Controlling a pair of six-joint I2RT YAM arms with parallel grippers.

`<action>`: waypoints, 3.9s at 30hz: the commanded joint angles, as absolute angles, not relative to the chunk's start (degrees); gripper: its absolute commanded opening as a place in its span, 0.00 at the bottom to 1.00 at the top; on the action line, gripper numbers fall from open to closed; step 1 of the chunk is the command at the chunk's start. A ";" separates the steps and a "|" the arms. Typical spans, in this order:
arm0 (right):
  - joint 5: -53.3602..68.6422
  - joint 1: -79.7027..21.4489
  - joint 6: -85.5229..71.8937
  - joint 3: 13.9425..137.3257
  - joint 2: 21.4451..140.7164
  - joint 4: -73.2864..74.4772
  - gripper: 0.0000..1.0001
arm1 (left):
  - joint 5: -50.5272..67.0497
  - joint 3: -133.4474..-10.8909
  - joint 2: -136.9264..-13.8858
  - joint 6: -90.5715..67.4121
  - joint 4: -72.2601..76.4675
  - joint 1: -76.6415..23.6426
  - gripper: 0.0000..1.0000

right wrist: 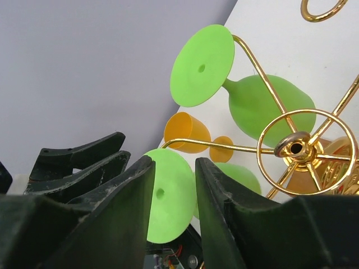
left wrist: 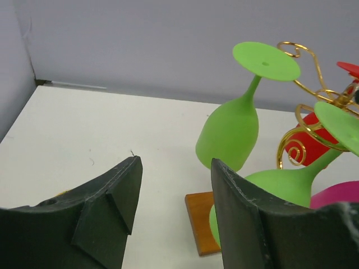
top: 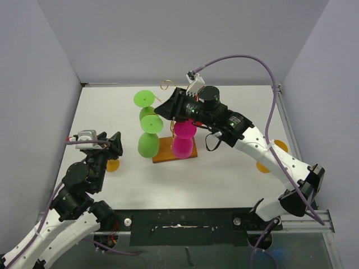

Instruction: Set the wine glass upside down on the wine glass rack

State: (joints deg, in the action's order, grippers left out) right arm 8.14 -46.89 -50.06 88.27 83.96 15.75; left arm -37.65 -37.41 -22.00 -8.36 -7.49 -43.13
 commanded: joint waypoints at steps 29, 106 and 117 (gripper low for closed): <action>9.14 -44.29 -33.08 76.13 65.74 5.06 0.49 | -44.40 -51.56 -47.61 -33.57 -32.09 -31.28 0.51; 0.95 -49.69 -62.81 75.36 78.39 -41.20 0.61 | 7.66 -62.62 -42.80 -43.66 29.26 -10.11 0.00; -10.72 -52.69 -62.01 83.63 81.70 -30.24 0.59 | 10.20 -57.96 -44.85 -51.10 39.52 -10.06 0.00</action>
State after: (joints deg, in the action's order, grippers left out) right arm -4.95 -51.92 -62.11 77.80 80.44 -31.51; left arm 7.84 -57.47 -43.83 -47.44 31.11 -10.33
